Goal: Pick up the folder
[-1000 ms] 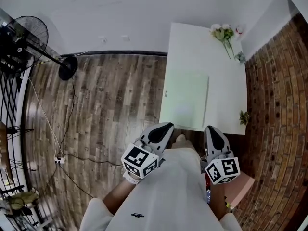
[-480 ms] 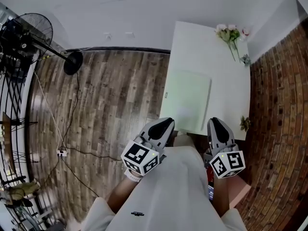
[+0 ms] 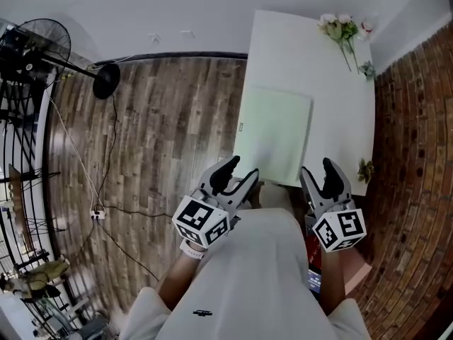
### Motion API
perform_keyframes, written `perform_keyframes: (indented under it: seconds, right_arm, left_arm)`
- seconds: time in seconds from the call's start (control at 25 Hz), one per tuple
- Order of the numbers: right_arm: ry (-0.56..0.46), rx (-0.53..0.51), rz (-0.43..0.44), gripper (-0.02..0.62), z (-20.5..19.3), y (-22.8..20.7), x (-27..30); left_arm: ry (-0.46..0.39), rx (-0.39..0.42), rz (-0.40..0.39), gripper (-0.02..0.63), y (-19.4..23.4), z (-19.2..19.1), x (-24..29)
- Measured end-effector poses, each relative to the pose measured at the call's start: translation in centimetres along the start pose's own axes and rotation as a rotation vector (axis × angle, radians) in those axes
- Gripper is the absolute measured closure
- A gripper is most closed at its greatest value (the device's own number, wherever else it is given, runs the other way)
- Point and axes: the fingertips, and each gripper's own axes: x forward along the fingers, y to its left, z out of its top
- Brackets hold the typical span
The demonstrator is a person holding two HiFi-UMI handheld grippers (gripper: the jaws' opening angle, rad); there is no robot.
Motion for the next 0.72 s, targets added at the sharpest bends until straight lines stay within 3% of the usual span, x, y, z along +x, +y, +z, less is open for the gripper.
perform_keyframes:
  seconds: [0.08,0.24,0.36,0.72]
  right_arm:
    - [0.018,-0.003,0.018,0.295,-0.4,-0.4,0.6]
    - [0.053,0.023,0.046,0.208,-1.5,-1.3,2.0]
    - [0.073,0.035,0.05,0.188,-2.1,-2.1,3.0]
    - [0.13,0.063,0.042,0.124,-3.4,-4.6,5.7]
  left_arm:
    - [0.025,-0.006,-0.005,0.389,0.5,-0.6,0.8]
    - [0.075,-0.014,-0.017,0.303,1.4,-2.1,2.5]
    - [0.096,-0.011,-0.014,0.272,2.0,-2.7,3.4]
    - [0.141,-0.064,0.045,0.261,5.5,-4.2,5.6]
